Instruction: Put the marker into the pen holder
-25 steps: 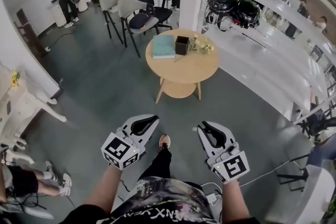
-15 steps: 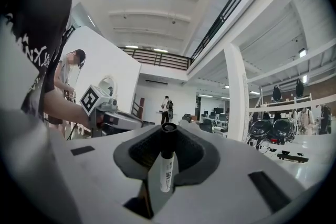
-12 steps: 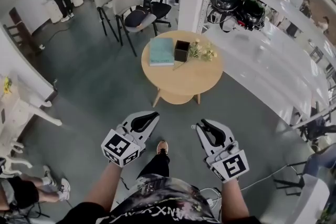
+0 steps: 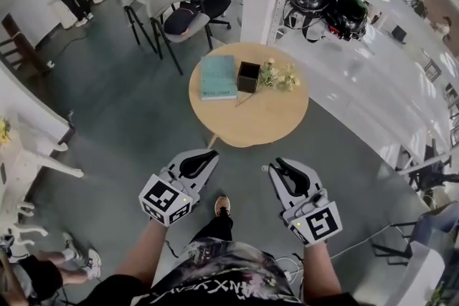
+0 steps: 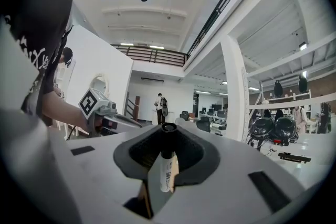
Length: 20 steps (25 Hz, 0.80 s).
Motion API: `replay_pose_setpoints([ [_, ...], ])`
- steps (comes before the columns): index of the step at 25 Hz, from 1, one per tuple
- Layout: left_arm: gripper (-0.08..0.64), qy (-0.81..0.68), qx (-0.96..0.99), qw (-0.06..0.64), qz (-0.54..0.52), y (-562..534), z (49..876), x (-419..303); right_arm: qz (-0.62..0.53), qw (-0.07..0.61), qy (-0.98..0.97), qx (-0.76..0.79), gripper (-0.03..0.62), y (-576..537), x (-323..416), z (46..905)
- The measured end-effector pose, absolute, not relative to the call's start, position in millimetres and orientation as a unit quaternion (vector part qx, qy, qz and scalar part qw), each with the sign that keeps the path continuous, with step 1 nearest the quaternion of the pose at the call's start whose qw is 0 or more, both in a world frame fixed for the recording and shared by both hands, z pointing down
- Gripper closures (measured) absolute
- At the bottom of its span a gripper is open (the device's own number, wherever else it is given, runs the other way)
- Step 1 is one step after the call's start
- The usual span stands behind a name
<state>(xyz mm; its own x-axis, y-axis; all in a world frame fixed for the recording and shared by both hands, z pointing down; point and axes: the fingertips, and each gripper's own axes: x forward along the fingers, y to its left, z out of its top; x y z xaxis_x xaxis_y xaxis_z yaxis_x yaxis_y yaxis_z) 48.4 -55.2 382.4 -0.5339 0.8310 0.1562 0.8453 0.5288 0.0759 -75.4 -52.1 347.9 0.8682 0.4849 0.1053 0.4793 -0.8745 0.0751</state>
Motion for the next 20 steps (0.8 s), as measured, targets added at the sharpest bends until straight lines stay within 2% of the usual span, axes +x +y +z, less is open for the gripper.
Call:
replay_pose_setpoints([
  [20,0.529,-0.891,-0.445,0.041,-0.079,75,379,111,0.071,0.024,0.294,0.953,0.526,73,-8,335],
])
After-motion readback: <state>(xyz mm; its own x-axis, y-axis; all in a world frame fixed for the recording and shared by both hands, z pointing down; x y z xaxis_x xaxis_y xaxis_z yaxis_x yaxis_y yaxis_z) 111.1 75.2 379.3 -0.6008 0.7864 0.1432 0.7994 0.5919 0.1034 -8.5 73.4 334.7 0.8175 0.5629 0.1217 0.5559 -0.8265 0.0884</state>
